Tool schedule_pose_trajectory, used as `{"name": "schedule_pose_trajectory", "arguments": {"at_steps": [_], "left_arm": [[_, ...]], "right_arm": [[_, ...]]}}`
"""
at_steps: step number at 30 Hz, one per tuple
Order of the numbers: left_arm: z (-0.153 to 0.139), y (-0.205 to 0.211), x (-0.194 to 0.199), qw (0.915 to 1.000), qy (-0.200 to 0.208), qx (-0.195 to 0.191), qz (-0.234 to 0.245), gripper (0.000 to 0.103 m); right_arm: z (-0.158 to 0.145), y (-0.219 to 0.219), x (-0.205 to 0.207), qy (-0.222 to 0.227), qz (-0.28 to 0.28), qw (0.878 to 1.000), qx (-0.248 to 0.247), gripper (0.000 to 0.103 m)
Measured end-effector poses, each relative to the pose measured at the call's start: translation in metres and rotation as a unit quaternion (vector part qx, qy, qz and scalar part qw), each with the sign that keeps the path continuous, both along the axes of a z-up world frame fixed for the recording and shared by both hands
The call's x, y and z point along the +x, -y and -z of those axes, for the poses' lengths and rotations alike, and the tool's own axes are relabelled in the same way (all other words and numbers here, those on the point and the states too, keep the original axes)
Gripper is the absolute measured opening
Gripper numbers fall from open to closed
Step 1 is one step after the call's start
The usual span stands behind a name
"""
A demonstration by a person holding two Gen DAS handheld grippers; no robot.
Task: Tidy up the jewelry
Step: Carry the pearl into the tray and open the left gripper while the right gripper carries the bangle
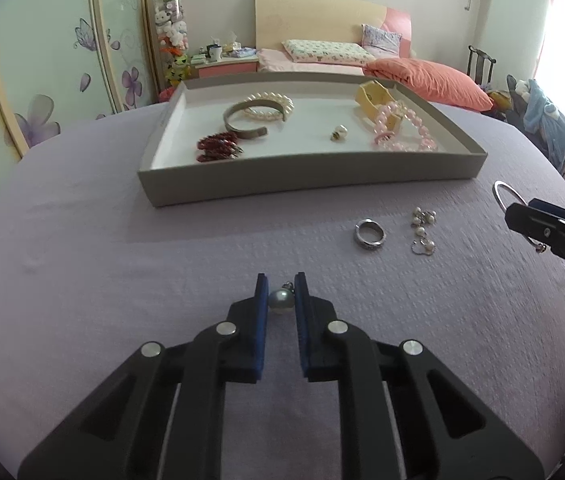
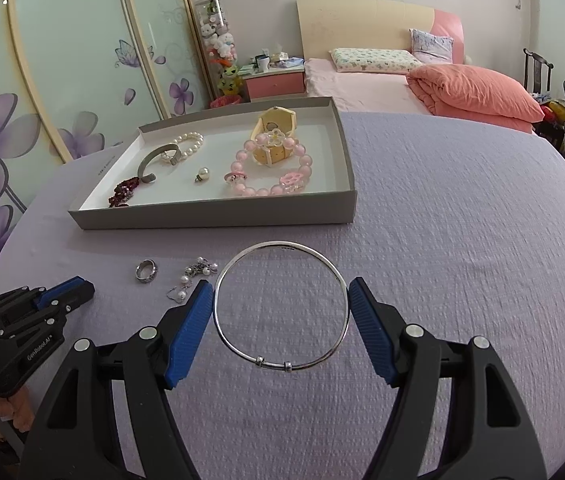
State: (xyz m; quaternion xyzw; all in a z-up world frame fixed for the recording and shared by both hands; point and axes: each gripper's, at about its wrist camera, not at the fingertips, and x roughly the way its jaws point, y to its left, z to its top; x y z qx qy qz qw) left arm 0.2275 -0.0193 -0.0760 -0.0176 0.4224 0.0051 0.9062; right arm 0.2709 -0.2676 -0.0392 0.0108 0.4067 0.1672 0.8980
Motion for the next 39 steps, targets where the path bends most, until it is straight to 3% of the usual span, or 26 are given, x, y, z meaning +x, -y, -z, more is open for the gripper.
{"name": "schedule_pose_trajectory", "arguments": {"at_steps": [13,22,30,39], "left_arm": [[-0.035,-0.039,-0.008,0.9983,0.038,-0.010,-0.042,0.013],[-0.048,-0.041,-0.001,0.9979,0.049,-0.013,-0.040,0.013],[-0.074,-0.040,0.055,0.9962,0.074,-0.034,-0.033,0.013],[-0.071,-0.037,0.119,0.9957,0.081,-0.013,-0.043,0.013]], "right_arm": [[-0.017,-0.013,-0.007,0.023,-0.014,1.000,0.001,0.071],[-0.028,-0.018,-0.004,0.035,-0.019,0.999,0.000,0.071],[-0.057,-0.022,0.025,0.073,-0.014,0.997,0.004,0.071],[-0.063,-0.033,0.070,0.088,-0.013,0.996,-0.001,0.071]]}}
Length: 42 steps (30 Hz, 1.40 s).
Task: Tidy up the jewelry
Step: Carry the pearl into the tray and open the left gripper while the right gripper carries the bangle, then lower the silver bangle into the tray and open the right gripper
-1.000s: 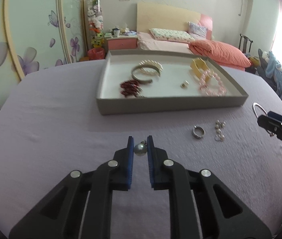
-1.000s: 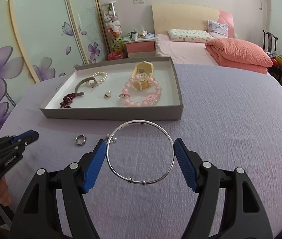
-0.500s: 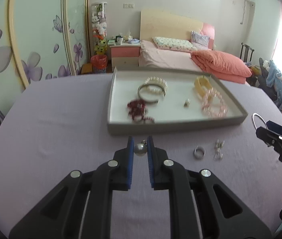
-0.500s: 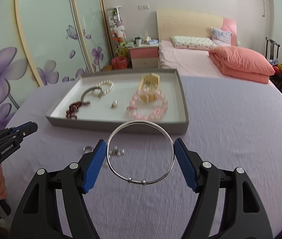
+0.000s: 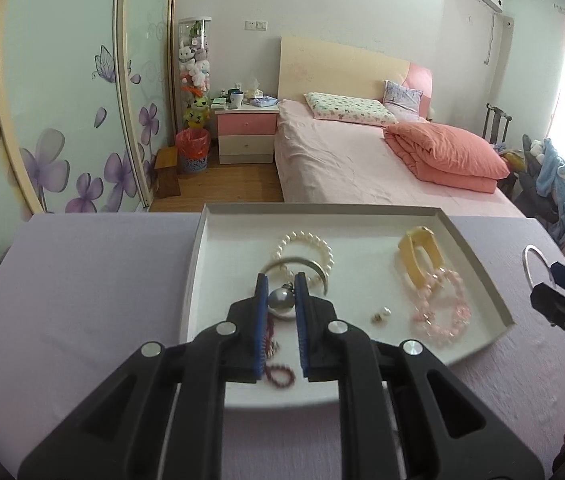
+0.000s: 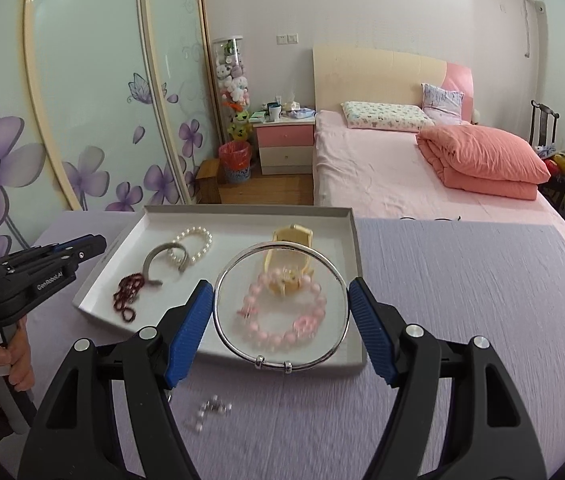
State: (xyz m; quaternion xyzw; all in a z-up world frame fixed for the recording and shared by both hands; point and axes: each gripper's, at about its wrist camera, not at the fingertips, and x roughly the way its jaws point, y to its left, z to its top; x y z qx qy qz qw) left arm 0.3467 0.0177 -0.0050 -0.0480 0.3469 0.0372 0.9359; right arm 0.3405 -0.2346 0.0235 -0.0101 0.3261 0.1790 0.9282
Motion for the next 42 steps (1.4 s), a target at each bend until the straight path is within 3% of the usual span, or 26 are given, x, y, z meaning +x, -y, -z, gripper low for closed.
{"name": "schedule_pose_trajectory", "arguments": {"at_steps": [12,25,30,38,42], "left_arm": [[0.029,0.005,0.028,0.9997,-0.022,0.010,0.002,0.013],[0.036,0.003,0.031,0.9995,-0.030,0.003,-0.004,0.015],[0.033,-0.003,0.027,0.9996,-0.025,-0.002,-0.013,0.039],[0.015,-0.019,0.004,0.9995,-0.007,-0.004,-0.030,0.057],[0.008,-0.029,-0.012,0.9993,0.000,-0.008,-0.037,0.059]], "right_arm": [[0.023,-0.001,0.022,-0.022,0.002,1.000,-0.006,0.071],[0.027,-0.001,0.021,-0.027,0.001,1.000,-0.007,0.071],[0.026,-0.001,0.021,-0.027,0.001,1.000,-0.007,0.071],[0.026,-0.012,0.023,-0.018,0.000,1.000,-0.010,0.071],[0.029,-0.030,0.032,-0.011,-0.003,1.000,-0.015,0.071]]}}
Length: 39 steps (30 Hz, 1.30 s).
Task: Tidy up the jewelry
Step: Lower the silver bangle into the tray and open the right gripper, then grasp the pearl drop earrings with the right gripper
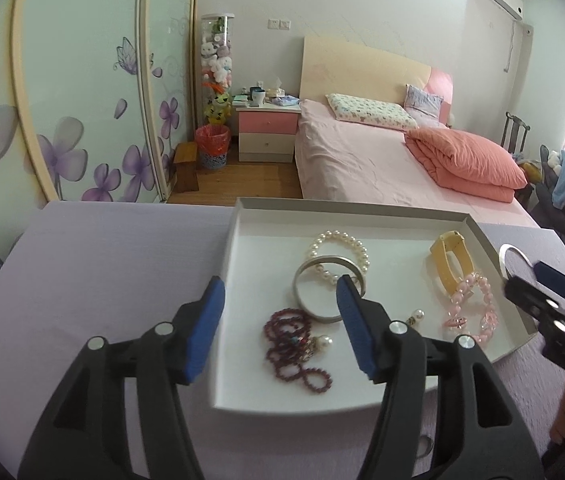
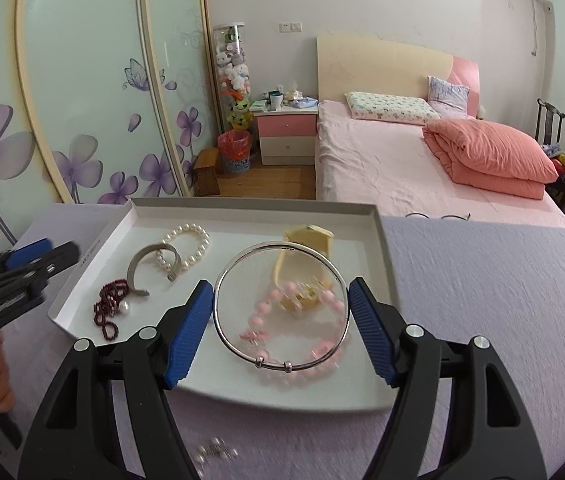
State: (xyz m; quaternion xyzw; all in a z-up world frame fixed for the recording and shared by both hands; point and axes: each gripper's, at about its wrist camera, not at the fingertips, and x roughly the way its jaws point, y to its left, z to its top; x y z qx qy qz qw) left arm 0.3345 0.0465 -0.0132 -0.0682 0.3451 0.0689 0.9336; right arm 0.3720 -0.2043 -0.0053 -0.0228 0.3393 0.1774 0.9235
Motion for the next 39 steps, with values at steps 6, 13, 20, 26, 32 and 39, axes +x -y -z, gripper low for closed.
{"name": "schedule_pose_trajectory", "arguments": {"at_steps": [6,13,20,26,32,39], "left_arm": [[-0.004,-0.014,-0.015,0.9999,0.005,-0.004,-0.008,0.061],[-0.005,-0.020,-0.021,0.9999,0.013,-0.002,-0.006,0.061],[-0.002,-0.021,-0.020,0.9999,0.010,-0.006,-0.004,0.061],[0.002,-0.020,-0.020,0.9999,0.007,-0.008,-0.002,0.061],[0.003,-0.019,-0.025,1.0000,0.006,-0.007,-0.002,0.063],[0.001,-0.020,-0.045,0.9999,0.009,-0.012,-0.007,0.064]], "right_arm": [[0.016,-0.028,0.023,-0.006,0.009,1.000,-0.023,0.071],[0.029,-0.031,0.033,-0.024,0.028,0.999,-0.031,0.071],[0.026,-0.029,0.038,-0.020,0.036,0.999,-0.033,0.072],[0.025,-0.028,0.041,-0.020,0.041,0.998,-0.034,0.077],[0.017,-0.019,0.033,-0.007,0.042,0.999,-0.018,0.087],[0.009,0.006,-0.001,0.002,0.029,1.000,-0.002,0.083]]}}
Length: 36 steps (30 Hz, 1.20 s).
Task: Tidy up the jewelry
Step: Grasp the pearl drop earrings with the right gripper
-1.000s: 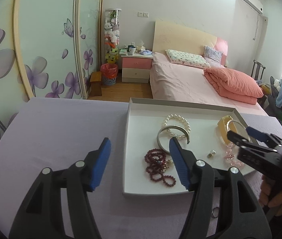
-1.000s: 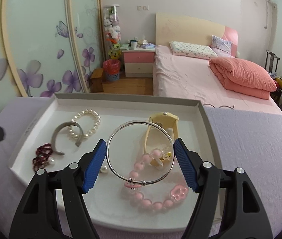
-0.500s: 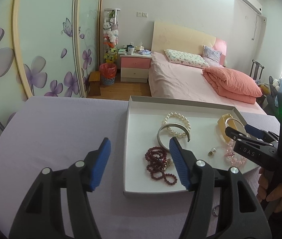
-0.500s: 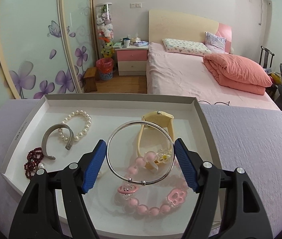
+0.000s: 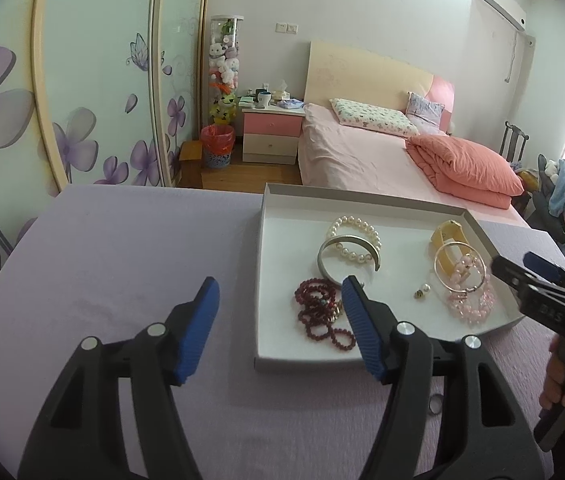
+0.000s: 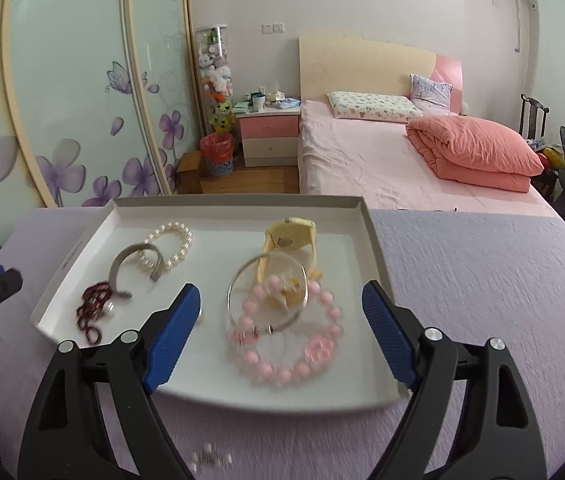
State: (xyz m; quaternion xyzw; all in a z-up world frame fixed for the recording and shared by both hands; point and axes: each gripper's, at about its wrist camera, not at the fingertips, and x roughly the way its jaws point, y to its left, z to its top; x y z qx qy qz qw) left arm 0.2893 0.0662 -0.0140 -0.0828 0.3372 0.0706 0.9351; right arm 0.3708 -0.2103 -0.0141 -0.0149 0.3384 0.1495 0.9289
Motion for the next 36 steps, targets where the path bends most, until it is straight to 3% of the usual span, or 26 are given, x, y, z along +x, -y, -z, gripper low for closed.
{"name": "schedule_pose_trajectory", "arguments": {"at_steps": [16,28,36], "left_arm": [[0.001,0.014,-0.057,0.9999,-0.006,-0.003,0.013,0.073],[0.009,0.011,-0.073,0.9998,-0.020,-0.005,0.007,0.074],[0.012,0.009,-0.073,0.9996,-0.026,-0.005,0.011,0.074]], "right_arm": [[0.015,0.013,-0.091,-0.016,-0.080,0.997,-0.011,0.082],[0.052,-0.007,-0.108,-0.081,-0.146,0.985,-0.052,0.061],[0.057,-0.015,-0.088,-0.082,-0.136,0.986,-0.056,0.041]]}}
